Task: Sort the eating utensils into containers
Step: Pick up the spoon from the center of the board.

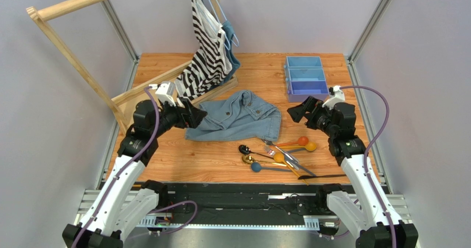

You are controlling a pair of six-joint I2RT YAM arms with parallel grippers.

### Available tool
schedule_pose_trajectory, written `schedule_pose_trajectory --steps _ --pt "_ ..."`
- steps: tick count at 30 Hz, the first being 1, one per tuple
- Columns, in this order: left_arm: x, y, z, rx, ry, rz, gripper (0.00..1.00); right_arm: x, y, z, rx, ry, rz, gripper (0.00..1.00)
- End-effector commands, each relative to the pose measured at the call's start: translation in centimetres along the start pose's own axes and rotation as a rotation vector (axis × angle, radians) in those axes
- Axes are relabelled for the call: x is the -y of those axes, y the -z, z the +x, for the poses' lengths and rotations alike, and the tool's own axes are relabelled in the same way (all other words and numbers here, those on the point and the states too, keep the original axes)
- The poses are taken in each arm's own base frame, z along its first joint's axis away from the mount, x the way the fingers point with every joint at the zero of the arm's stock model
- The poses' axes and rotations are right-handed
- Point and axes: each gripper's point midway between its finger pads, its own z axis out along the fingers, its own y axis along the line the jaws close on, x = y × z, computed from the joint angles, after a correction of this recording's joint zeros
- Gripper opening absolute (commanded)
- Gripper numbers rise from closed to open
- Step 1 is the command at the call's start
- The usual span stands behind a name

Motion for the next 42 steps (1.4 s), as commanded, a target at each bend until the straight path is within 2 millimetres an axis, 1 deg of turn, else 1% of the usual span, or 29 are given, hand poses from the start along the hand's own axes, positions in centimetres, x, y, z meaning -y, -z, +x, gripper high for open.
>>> schedule_pose_trajectory --steps 1,3,4,5,8,9,11,12,13,14,17,19,20,21,22,23,24,25,26,28,32,34,35,36,37,38,39,41,42 --pt "1.1 -0.6 0.2 -0.066 -0.002 0.064 0.99 -0.6 1.0 -1.1 -0.005 0.052 0.020 1.00" --pt "1.3 -1.4 1.0 -0.118 0.014 0.090 0.99 -0.5 0.8 -0.8 -0.030 0.054 0.020 0.99" --pt "1.8 -1.6 1.3 -0.142 0.024 0.121 0.99 -0.6 0.8 -0.7 -0.038 0.053 0.018 0.99" --pt "1.7 -2.1 1.6 -0.165 0.041 0.117 0.99 -0.7 0.7 -0.7 -0.048 0.052 0.016 0.99" --pt "2.8 -2.9 2.6 -0.218 0.041 0.147 0.98 -0.6 0.6 0.2 -0.084 0.051 0.020 0.98" --pt "3.4 -2.9 3.5 -0.254 0.032 0.150 0.98 -0.6 0.7 0.5 -0.094 0.052 0.021 0.98" --pt "3.6 -3.6 4.3 -0.281 0.011 0.121 0.98 -0.3 0.7 1.2 -0.110 0.052 0.029 0.97" --pt "4.3 -3.6 5.3 -0.315 -0.004 0.130 0.98 -0.4 0.9 1.5 -0.120 0.056 0.025 0.97" --pt "4.4 -3.9 5.6 -0.321 -0.015 0.117 0.98 -0.3 1.0 1.7 -0.125 0.057 0.029 0.97" --pt "5.1 -4.3 6.6 -0.356 -0.024 0.127 0.98 -0.4 1.1 1.8 -0.133 0.066 0.027 0.96" --pt "6.0 -5.3 8.1 -0.395 -0.009 0.137 0.97 -0.3 1.4 3.2 -0.187 0.069 0.031 0.96" --pt "6.7 -5.6 8.8 -0.416 0.026 0.149 0.96 -0.4 1.6 4.6 -0.239 0.064 0.034 0.95" --pt "7.4 -5.9 9.6 -0.439 0.032 0.161 0.95 -0.4 1.7 5.2 -0.253 0.066 0.038 0.95" --pt "7.8 -6.1 10.1 -0.459 0.045 0.163 0.93 -0.1 1.7 6.5 -0.284 0.064 0.057 0.94" --pt "8.2 -6.2 10.2 -0.467 0.043 0.163 0.93 0.0 1.8 7.2 -0.296 0.066 0.064 0.94" --pt "8.5 -6.4 11.4 -0.508 0.040 0.158 0.93 0.0 2.0 7.9 -0.310 0.063 0.068 0.92" --pt "8.8 -6.5 11.8 -0.524 0.043 0.154 0.93 0.1 2.1 9.3 -0.343 0.061 0.072 0.91" --pt "9.0 -6.7 12.0 -0.531 0.043 0.145 0.93 0.2 2.2 9.8 -0.356 0.055 0.083 0.90" --pt "9.2 -6.8 12.9 -0.563 0.050 0.140 0.93 0.2 2.5 10.8 -0.378 0.065 0.095 0.88" --pt "9.2 -7.2 13.7 -0.589 0.059 0.128 0.93 0.7 2.9 12.2 -0.411 0.053 0.131 0.84" --pt "9.3 -7.3 14.1 -0.605 0.066 0.134 0.93 2.0 4.5 15.0 -0.493 0.040 0.235 0.79" --pt "9.5 -7.2 13.8 -0.606 0.061 0.142 0.93 2.4 4.8 15.9 -0.509 0.033 0.259 0.76" --pt "9.6 -7.2 13.7 -0.604 0.053 0.145 0.93 2.3 4.9 16.2 -0.509 0.046 0.262 0.70" --pt "9.9 -7.2 13.2 -0.598 0.049 0.156 0.94 2.3 5.0 16.5 -0.514 0.044 0.272 0.70" --pt "9.9 -6.9 13.2 -0.605 0.044 0.154 0.94 2.4 5.0 16.9 -0.529 0.041 0.278 0.65" --pt "10.0 -6.8 12.9 -0.599 0.035 0.160 0.94 3.1 5.1 17.1 -0.526 0.046 0.318 0.61" --pt "10.0 -6.8 12.8 -0.597 0.034 0.158 0.94 3.3 5.1 17.4 -0.536 0.044 0.330 0.61" --pt "10.2 -6.6 12.4 -0.585 0.028 0.167 0.94 3.7 5.1 18.4 -0.560 0.042 0.345 0.54" --pt "10.2 -6.5 12.3 -0.581 0.025 0.166 0.94 3.8 5.2 18.7 -0.565 0.043 0.348 0.53"
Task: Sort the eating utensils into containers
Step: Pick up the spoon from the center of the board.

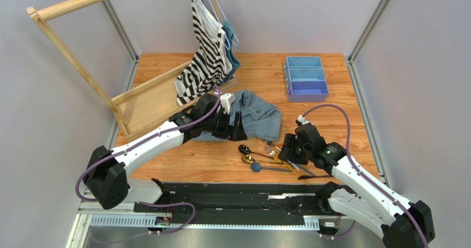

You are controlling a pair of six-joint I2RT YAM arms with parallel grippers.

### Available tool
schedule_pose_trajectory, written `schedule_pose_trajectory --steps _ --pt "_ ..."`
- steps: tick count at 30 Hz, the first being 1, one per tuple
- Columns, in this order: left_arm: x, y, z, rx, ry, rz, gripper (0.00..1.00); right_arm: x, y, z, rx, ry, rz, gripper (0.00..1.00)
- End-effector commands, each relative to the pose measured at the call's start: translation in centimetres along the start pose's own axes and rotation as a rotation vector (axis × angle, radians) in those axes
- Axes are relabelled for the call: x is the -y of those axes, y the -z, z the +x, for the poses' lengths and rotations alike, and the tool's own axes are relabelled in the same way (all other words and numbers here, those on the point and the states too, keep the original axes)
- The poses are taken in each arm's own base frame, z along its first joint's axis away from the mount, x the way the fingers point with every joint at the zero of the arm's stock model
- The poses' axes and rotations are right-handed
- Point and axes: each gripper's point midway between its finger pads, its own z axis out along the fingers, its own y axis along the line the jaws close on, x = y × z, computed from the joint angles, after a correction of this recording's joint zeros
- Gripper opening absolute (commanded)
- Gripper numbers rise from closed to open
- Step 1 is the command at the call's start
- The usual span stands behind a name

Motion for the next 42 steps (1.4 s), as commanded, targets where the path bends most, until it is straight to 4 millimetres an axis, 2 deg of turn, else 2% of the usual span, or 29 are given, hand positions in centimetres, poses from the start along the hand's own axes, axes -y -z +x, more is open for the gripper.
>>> schedule_pose_trajectory --steps 1,6,16,21,25,30,37,41,42 --pt "1.5 1.5 -1.4 0.040 -0.033 0.032 0.94 1.3 -1.0 1.1 -0.012 -0.043 0.075 0.53" --pt "0.7 1.7 -1.3 0.041 -0.033 -0.006 0.94 2.3 -1.3 1.7 0.002 -0.037 0.131 0.54" --pt "0.8 1.7 -1.3 0.041 -0.034 -0.001 0.94 3.2 -2.7 1.8 0.007 -0.011 0.176 0.54" --pt "-0.5 2.1 -1.7 0.079 -0.013 -0.079 0.95 3.1 -2.8 1.3 0.020 0.007 0.176 0.52" --pt "-0.4 2.9 -1.9 0.111 -0.008 -0.073 0.96 3.3 -2.9 1.1 0.030 0.012 0.187 0.40" --pt "-0.9 3.4 -2.1 0.134 0.009 -0.094 0.96 3.3 -3.2 0.9 0.041 0.032 0.215 0.40" --pt "-1.3 4.2 -2.3 0.157 0.025 -0.093 0.96 3.6 -4.2 1.7 0.016 0.086 0.280 0.39" --pt "-1.4 4.2 -2.0 0.153 0.030 -0.094 0.96 3.9 -4.5 2.0 0.009 0.103 0.316 0.26" --pt "-1.6 4.2 -1.9 0.153 0.033 -0.096 0.96 4.0 -4.5 2.0 0.008 0.104 0.322 0.25"
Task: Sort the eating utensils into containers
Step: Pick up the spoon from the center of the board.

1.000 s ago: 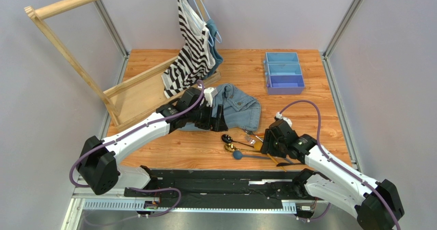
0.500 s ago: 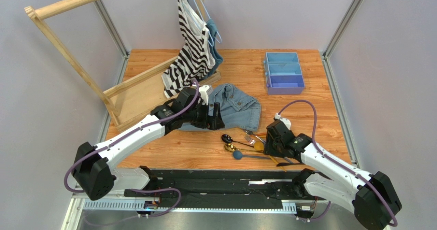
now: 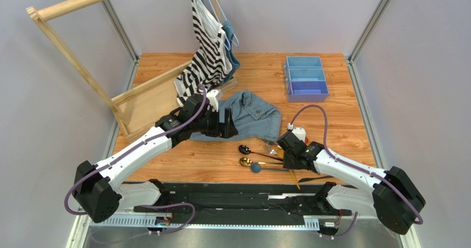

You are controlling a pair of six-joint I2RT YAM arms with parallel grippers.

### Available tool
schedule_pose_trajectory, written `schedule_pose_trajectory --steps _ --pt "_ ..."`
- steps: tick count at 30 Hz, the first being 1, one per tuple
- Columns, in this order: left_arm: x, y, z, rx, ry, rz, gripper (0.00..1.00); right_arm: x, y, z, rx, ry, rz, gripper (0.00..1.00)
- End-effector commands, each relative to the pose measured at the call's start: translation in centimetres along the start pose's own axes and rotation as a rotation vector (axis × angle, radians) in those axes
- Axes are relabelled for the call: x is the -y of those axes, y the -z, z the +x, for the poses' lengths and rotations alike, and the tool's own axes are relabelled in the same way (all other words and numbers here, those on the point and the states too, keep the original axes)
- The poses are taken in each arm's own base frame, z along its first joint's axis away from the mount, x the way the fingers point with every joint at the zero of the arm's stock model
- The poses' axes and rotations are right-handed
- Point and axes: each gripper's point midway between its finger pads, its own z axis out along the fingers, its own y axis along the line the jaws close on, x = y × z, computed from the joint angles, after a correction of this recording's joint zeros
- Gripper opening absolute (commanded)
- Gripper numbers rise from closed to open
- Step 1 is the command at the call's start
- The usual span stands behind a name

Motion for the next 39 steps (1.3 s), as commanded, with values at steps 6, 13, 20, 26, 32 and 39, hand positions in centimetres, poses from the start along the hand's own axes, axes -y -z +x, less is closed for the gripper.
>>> schedule_pose_trajectory --steps 6,13,20,26,32,39 --pt "0.0 0.6 -0.3 0.027 0.012 0.002 0.96 -0.3 0.3 -2.1 0.090 -0.017 0.033 0.10" --pt "-0.3 0.5 -0.2 0.024 0.006 -0.011 0.96 -1.5 2.2 -3.8 0.153 -0.010 -0.037 0.00" --pt "-0.6 0.5 -0.1 0.019 -0.001 -0.025 0.96 -4.5 4.1 -4.6 0.181 -0.021 -0.229 0.00" --pt "-0.4 0.5 -0.3 0.017 -0.014 -0.016 0.96 -5.9 5.9 -5.5 0.210 -0.007 -0.317 0.00" --pt "-0.4 0.4 -0.3 0.015 -0.025 -0.016 0.96 -7.5 7.3 -6.5 0.247 -0.020 -0.409 0.00" --pt "-0.3 0.6 -0.6 0.017 -0.038 -0.020 0.96 -8.5 8.9 -8.6 0.330 -0.079 -0.473 0.00"
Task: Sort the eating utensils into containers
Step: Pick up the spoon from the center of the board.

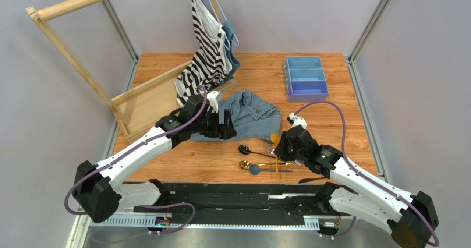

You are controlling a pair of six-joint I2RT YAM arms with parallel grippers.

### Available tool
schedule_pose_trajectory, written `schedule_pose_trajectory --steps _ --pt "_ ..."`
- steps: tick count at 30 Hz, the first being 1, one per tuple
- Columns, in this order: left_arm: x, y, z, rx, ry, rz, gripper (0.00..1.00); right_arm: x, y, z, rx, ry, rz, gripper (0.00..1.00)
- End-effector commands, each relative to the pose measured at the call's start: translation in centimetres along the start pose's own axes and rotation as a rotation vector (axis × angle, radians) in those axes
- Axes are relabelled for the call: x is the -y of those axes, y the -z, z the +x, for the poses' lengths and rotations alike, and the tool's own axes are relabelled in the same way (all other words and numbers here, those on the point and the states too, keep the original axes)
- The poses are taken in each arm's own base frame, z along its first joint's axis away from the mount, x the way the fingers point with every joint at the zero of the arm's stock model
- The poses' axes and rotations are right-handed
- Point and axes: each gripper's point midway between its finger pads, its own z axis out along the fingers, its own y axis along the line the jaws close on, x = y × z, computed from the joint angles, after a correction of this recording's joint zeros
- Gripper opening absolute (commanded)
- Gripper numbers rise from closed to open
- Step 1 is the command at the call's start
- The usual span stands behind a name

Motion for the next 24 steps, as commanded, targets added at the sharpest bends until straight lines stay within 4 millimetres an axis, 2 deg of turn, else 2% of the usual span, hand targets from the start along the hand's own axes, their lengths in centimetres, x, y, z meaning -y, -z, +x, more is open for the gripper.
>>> schedule_pose_trajectory --steps 1,6,16,21,24 --pt "0.4 0.8 -1.0 0.022 -0.026 0.006 0.96 -3.2 1.3 -4.1 0.145 -0.051 -0.113 0.00" --pt "0.3 1.3 -1.1 0.023 -0.038 -0.005 0.96 -4.0 2.4 -6.5 0.266 -0.119 -0.162 0.00" --pt "-0.4 2.4 -0.7 0.028 -0.030 -0.046 0.96 -3.2 4.7 -11.0 0.476 -0.278 -0.160 0.00" --pt "-0.2 4.2 -0.1 0.032 0.003 -0.039 0.96 -3.4 6.7 -12.9 0.552 -0.309 -0.188 0.00" --pt "-0.2 5.5 0.6 0.050 0.018 -0.030 0.96 -3.4 7.1 -13.0 0.559 -0.341 -0.208 0.00"
